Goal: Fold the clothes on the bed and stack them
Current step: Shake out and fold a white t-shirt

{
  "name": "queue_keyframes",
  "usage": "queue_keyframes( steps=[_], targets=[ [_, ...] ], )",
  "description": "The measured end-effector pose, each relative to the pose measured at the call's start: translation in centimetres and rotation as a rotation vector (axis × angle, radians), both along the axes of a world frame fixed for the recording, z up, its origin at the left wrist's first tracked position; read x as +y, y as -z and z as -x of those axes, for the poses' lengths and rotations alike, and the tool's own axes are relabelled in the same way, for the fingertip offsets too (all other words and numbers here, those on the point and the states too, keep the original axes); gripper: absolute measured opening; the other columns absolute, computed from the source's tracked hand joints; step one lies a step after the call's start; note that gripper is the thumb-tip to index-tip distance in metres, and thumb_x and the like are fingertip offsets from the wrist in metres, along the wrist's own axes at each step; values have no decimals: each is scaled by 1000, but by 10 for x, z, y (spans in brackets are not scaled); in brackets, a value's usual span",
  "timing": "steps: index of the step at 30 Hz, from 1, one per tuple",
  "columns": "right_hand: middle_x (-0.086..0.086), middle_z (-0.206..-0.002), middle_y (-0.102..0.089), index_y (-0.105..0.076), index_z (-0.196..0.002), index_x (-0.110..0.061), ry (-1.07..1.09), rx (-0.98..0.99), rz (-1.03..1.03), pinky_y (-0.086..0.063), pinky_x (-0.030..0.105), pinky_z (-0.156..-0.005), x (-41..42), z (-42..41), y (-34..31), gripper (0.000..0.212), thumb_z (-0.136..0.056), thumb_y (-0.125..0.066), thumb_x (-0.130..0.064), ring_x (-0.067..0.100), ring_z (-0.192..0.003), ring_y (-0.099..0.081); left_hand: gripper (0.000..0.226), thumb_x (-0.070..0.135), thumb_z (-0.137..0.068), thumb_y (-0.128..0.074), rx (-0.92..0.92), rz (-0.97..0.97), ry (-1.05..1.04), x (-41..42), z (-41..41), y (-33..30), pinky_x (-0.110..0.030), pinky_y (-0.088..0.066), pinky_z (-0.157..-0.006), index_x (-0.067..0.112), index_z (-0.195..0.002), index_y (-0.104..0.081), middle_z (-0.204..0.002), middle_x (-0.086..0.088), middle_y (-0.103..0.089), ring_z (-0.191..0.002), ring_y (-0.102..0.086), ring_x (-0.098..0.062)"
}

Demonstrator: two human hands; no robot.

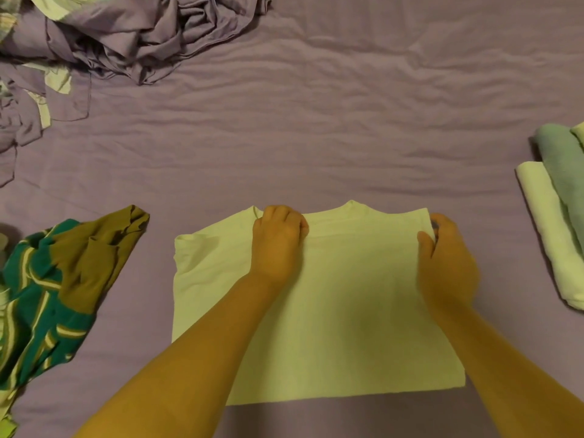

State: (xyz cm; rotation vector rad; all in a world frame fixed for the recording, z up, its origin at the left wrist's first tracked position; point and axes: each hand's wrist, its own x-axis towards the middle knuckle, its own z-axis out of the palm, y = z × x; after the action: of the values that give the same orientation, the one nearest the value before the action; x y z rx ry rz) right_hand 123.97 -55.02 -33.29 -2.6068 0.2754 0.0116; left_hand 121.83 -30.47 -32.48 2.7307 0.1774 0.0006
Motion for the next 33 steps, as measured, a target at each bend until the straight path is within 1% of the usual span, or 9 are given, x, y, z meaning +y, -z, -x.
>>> queue_keyframes(
  steps=[4,7,12,18,21,23,26,30,33],
  targets=[
    [13,-113,-62,-48,-130,-15,-9,-23,29,-40,42,-77,2,-1,-3,32,-99,-42,-22,43,-89,-55,16,13,-98,-48,19,-34,-34,3,-8,1,-30,-31,-92,12,-108,-61,-115,-6,-57,-114,-44,-24],
    [15,-109,-63,-48,-130,-12,-26,-30,18,-40,43,-79,5,-1,-10,33,-100,-41,-21,42,-87,-54,17,20,-93,-59,-5,-11,33,6,-9,1,-40,-42,-85,5,-93,-67,-101,-11,-62,-102,-53,-32],
    [15,-115,-61,-46,-133,-13,1,-38,17,-40,46,-84,9,-1,-7,51,-90,-28,-35,42,-91,-54,13,17,-88,-67,-11,54,32,12,2,7,-30,-41,-80,4,-88,-67,-96,-10,-62,-95,-53,-26],
    [14,-116,-60,-48,-129,-14,33,-44,-39,-38,44,-88,8,0,-4,33,-99,-36,-20,39,-95,-54,14,18,-94,-58,-61,73,-18,9,-14,8,-44,-43,-85,8,-85,-60,-92,-11,-60,-90,-51,-29],
    [17,-113,-60,-49,-129,-11,30,-81,108,-34,45,-87,11,-2,1,37,-93,-39,-15,39,-99,-52,16,22,-93,-58,-49,-23,-6,10,-14,12,-47,-43,-88,7,-88,-62,-96,-12,-61,-95,-55,-33],
    [19,-119,-58,-53,-126,-8,-72,-197,251,-34,45,-84,19,-1,1,44,-84,-40,-14,36,-106,-47,14,21,-88,-63,-119,-89,16,11,-7,13,-53,-43,-94,8,-87,-63,-101,-13,-63,-103,-56,-37],
    [17,-125,-57,-59,-120,-8,-383,-334,297,-32,45,-91,43,4,5,40,-85,-40,-16,33,-117,-43,17,15,-87,-65,-118,-203,91,17,14,18,-60,-27,-109,9,-103,-65,-128,-17,-57,-128,-44,-40],
    [14,-142,-47,-45,-137,-18,-789,-233,290,-24,48,-109,85,20,22,48,-100,-26,-42,32,-132,-39,42,33,-95,-37,-11,-264,73,36,40,19,-62,-26,-108,13,-120,-63,-138,-15,-51,-133,-41,-37],
    [12,-146,-42,-42,-141,-20,-789,-188,402,-20,55,-112,98,26,29,55,-100,-20,-49,35,-137,-34,44,35,-96,-33,-20,-251,94,59,52,20,-60,-32,-107,13,-123,-61,-139,-12,-52,-132,-44,-34]
  ],
)
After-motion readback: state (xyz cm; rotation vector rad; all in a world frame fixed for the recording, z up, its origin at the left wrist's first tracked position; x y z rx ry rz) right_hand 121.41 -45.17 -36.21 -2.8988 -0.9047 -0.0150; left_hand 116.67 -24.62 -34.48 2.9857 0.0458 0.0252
